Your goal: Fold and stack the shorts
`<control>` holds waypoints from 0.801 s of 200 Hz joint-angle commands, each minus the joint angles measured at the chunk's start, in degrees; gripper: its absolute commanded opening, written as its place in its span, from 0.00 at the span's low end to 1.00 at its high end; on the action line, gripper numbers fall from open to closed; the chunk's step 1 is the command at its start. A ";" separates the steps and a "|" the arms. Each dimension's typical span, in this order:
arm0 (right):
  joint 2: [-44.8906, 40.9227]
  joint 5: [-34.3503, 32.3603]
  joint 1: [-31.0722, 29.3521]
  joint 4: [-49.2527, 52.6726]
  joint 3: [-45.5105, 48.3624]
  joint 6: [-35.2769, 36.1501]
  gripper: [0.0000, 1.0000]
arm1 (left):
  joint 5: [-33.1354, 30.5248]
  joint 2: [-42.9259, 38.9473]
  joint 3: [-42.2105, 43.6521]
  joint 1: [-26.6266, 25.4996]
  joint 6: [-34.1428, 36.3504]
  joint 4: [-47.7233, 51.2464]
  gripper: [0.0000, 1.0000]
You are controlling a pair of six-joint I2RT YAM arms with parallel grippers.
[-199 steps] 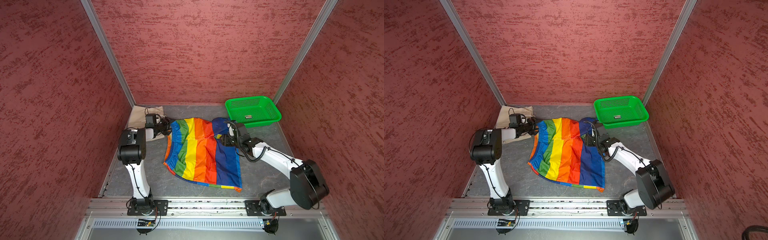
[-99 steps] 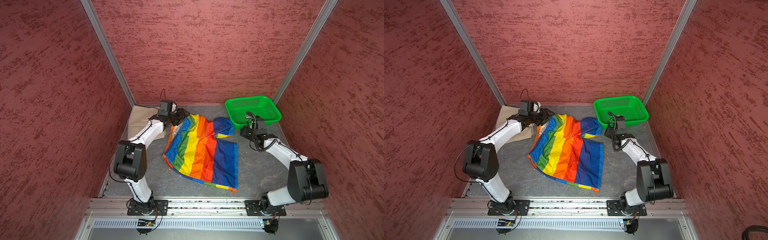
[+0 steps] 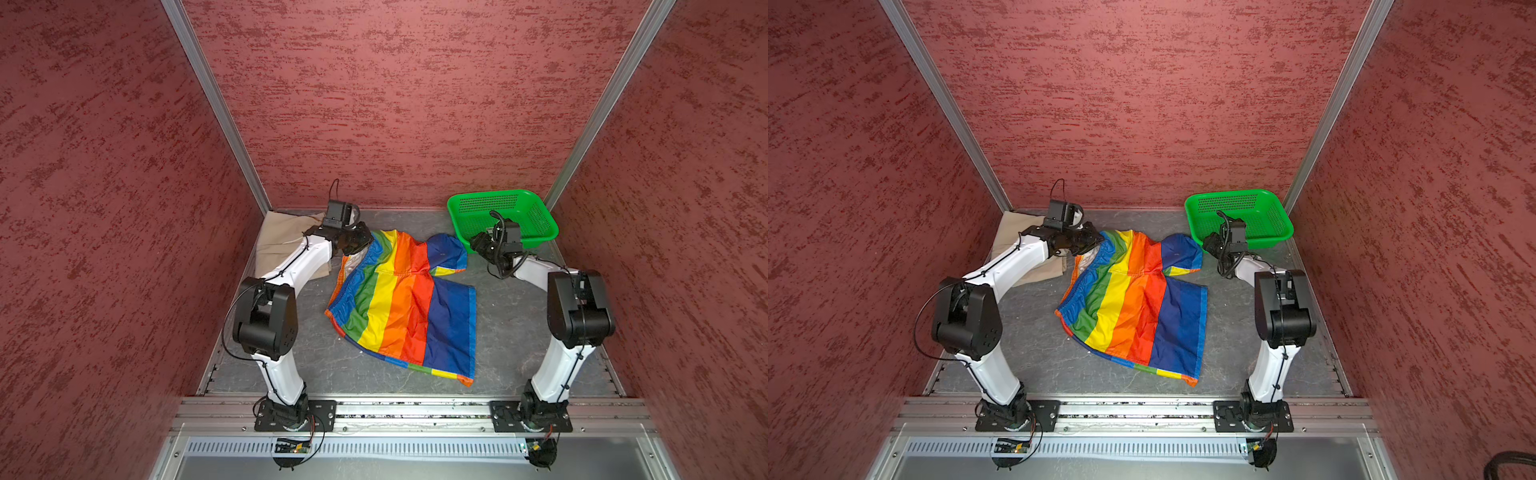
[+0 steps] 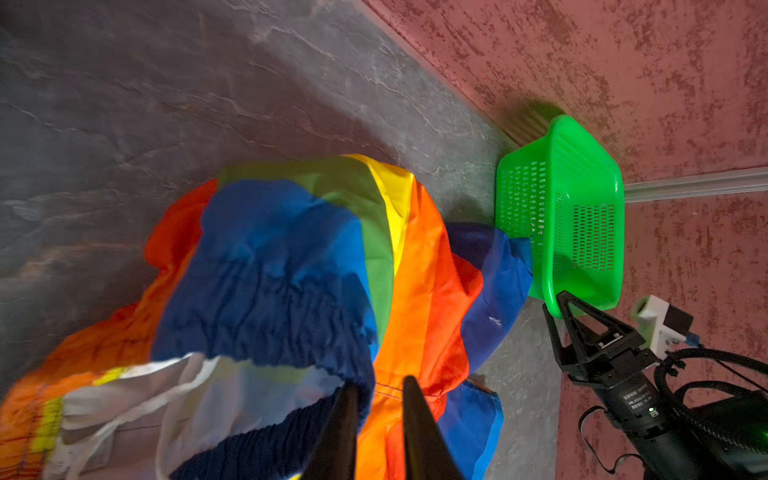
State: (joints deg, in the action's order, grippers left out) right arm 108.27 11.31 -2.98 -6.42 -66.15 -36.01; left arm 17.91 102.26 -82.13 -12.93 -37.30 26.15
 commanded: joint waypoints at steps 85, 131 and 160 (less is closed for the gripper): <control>-7.66 -3.72 -7.71 -6.83 10.37 3.44 0.86 | 6.81 -7.23 13.98 17.78 -2.51 -4.97 0.08; -6.11 -5.79 -10.64 -4.19 10.32 3.81 0.87 | 7.24 -4.97 12.80 13.30 -2.74 -6.41 0.63; -0.18 -4.01 -10.65 -4.87 4.84 2.38 0.80 | 6.08 -1.08 11.47 10.14 -3.13 -7.25 0.72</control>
State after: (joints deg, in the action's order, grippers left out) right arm 103.88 8.12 -14.00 -10.90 -56.69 -32.67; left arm 24.29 97.73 -68.90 -0.75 -40.60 20.84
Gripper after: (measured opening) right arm 0.829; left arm 0.697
